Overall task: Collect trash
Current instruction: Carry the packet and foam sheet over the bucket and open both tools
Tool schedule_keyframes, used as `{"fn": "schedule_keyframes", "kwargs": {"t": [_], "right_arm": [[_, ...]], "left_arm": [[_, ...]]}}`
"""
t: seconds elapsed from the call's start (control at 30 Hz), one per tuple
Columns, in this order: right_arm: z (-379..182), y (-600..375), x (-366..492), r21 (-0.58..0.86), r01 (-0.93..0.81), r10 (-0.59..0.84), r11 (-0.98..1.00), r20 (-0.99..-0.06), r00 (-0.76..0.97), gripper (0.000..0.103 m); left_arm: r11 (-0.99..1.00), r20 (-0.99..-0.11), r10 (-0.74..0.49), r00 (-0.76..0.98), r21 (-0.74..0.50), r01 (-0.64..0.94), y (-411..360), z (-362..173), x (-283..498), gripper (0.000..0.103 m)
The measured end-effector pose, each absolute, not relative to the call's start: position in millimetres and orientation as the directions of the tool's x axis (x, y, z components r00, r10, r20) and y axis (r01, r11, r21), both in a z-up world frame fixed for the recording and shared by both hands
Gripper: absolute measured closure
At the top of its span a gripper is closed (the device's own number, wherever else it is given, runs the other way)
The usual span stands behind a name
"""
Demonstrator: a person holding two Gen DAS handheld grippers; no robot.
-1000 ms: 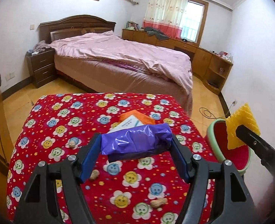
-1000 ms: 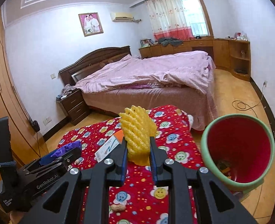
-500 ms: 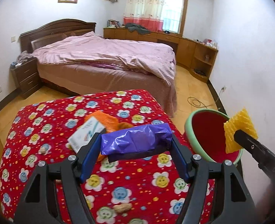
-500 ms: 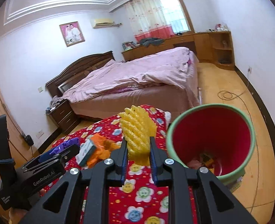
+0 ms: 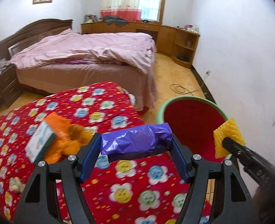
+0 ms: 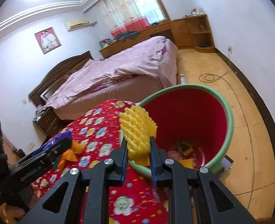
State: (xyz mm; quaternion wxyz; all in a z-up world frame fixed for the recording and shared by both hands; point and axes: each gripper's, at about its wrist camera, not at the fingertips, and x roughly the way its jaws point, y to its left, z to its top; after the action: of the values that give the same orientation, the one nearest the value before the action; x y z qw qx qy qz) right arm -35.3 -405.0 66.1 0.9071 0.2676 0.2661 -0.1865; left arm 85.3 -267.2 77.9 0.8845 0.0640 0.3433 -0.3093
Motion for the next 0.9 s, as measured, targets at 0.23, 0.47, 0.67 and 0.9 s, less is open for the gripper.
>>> {"fn": "schedule_keyframes", "kwargs": {"t": [0.23, 0.47, 0.67, 0.9], "right_arm": [[41, -439, -39, 0.399, 0.539, -0.216, 0.742, -0.618, 0.756, 0.081], [26, -467, -42, 0.413, 0.567, -0.216, 0.713, -0.64, 0.737, 0.08], [18, -486, -45, 0.441, 0.582, -0.199, 0.683, -0.655, 0.729, 0.075], [18, -495, -46, 0.447, 0.577, -0.191, 0.684, -0.654, 0.732, 0.059]], "left_arm": [[0.737, -0.652, -0.566, 0.504, -0.126, 0.664, -312, 66, 88, 0.031], [0.71, -0.687, -0.569, 0.451, -0.135, 0.691, -346, 46, 97, 0.031], [0.682, -0.704, -0.572, 0.421, -0.124, 0.72, -364, 37, 98, 0.031], [0.668, -0.721, -0.577, 0.383, -0.147, 0.729, -374, 30, 96, 0.028]]}}
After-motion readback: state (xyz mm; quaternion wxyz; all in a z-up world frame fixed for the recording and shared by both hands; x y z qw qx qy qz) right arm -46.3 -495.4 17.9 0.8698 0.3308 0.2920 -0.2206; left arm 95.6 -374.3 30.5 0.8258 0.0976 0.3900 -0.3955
